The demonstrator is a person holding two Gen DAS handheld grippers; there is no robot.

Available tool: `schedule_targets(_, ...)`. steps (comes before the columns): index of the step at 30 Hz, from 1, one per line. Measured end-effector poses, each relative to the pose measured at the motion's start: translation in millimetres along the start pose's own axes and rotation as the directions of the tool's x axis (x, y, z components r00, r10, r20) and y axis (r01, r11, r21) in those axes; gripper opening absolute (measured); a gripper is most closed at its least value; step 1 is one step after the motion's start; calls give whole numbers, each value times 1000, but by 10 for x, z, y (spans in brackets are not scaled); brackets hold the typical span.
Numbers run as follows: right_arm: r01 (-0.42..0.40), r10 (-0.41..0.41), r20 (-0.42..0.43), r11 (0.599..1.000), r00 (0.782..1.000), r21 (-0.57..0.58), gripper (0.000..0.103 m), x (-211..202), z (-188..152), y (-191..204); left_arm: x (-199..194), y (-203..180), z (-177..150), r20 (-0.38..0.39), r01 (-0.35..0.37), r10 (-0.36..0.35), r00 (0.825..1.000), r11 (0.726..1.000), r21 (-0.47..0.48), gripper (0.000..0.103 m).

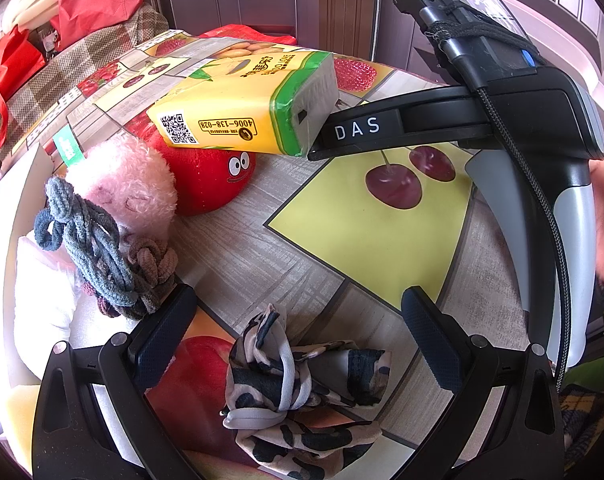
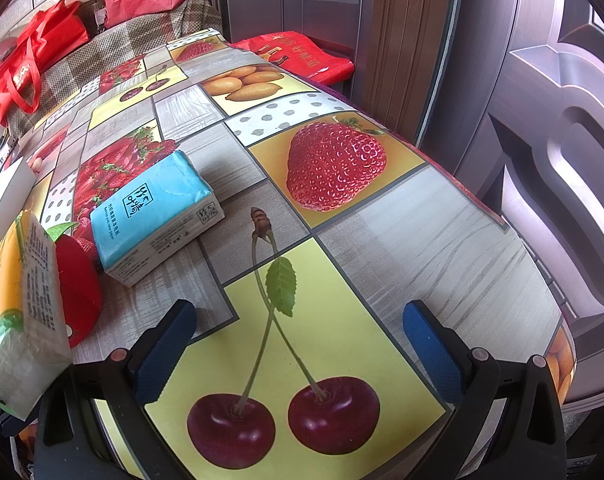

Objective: Organize soft objects

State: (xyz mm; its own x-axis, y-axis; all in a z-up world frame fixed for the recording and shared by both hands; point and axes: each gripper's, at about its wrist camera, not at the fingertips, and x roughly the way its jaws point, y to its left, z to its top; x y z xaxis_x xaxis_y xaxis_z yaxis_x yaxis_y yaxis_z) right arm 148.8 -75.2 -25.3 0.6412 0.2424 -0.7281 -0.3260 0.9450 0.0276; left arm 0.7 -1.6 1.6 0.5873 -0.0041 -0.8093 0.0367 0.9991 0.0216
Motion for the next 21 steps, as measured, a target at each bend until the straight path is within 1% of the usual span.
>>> schedule_targets(9,1,-1,-1,1000,1000,-1,103,2,-1,3,4,-21,16,-1,-8,8,1000,1000,-3,103)
schedule_targets(14,-11,11,1,1000,1000,-3,103,-4,2,-18,-1,-162,61,5,-15,15,1000,1000,1,102)
schedule_targets(16,-28,28,3,999,1000,-19,103,-19,-7,-47,-131,-178,19,52,-7,8,999,1000,-7,102)
schedule_targets(18,-52,52,16,999,999,4,103,-60,-22,-119,-262,-164,-6,108,27,-24,994,999,-32,102)
schedule_targets(20,-83,81,38,995,996,58,103,-130,-46,-231,-412,-133,-40,170,75,-62,983,995,-68,102)
schedule_targets(21,-107,102,57,989,993,98,103,-182,-67,-320,-502,-104,-54,206,106,-86,975,990,-89,102)
